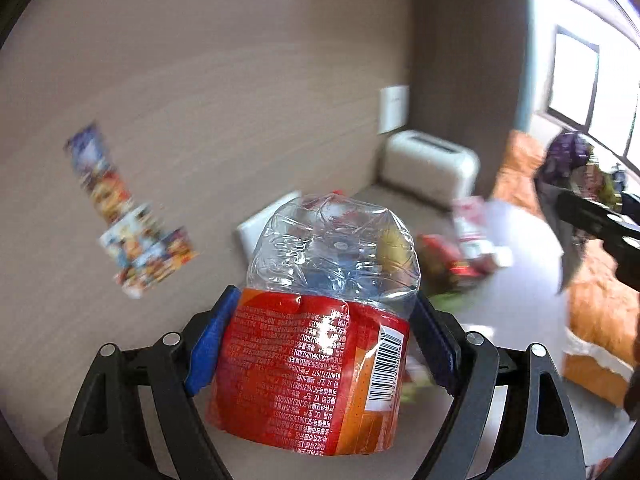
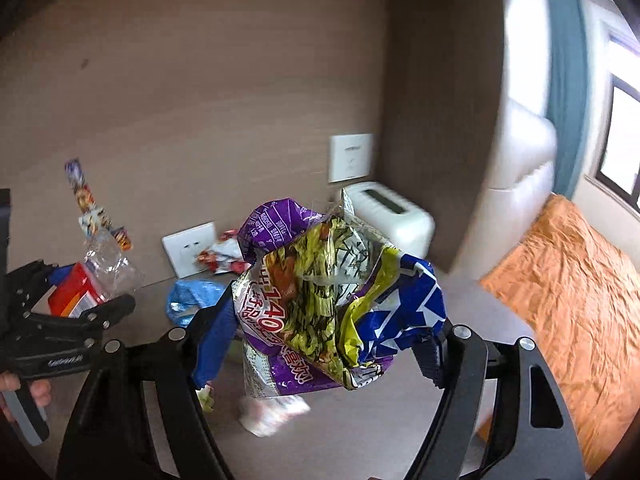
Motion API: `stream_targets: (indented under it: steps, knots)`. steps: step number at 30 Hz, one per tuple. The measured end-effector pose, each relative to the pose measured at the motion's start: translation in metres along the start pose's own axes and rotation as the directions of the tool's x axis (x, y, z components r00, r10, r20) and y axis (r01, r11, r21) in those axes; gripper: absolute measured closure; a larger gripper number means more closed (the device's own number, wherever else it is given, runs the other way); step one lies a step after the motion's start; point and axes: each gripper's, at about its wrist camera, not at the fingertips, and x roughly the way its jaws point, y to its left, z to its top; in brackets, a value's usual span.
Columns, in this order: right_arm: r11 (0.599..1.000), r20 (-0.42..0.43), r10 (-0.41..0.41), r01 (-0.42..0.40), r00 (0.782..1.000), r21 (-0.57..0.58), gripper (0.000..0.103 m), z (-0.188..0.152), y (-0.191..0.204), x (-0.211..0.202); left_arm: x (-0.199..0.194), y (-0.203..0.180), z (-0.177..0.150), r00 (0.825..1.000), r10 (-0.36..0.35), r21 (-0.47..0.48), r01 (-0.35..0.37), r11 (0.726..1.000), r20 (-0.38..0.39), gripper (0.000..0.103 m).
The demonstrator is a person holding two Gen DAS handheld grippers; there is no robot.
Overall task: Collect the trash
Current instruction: 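Carry both items to the white bin and release them inside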
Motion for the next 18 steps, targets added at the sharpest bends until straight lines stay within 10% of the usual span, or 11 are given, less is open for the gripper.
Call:
stream_targets:
  steps: [8,18]
  knots:
    - [0.984,-0.049,-0.135,0.14,0.99,0.109,0.027,-0.053,-0.078,-0.045,-0.005,-0.124,-0.016,0.969,-0.239,0.154,0.247,0.957,-0.068,0.022]
    - [0.894,-0.271,-0.282,0.354,0.921,0.275,0.027,-0.158,-0.167,-0.066,0.049,-0.3,-0.087,0.854,-0.42,0.362,0.513,0.778,-0.306,0.022]
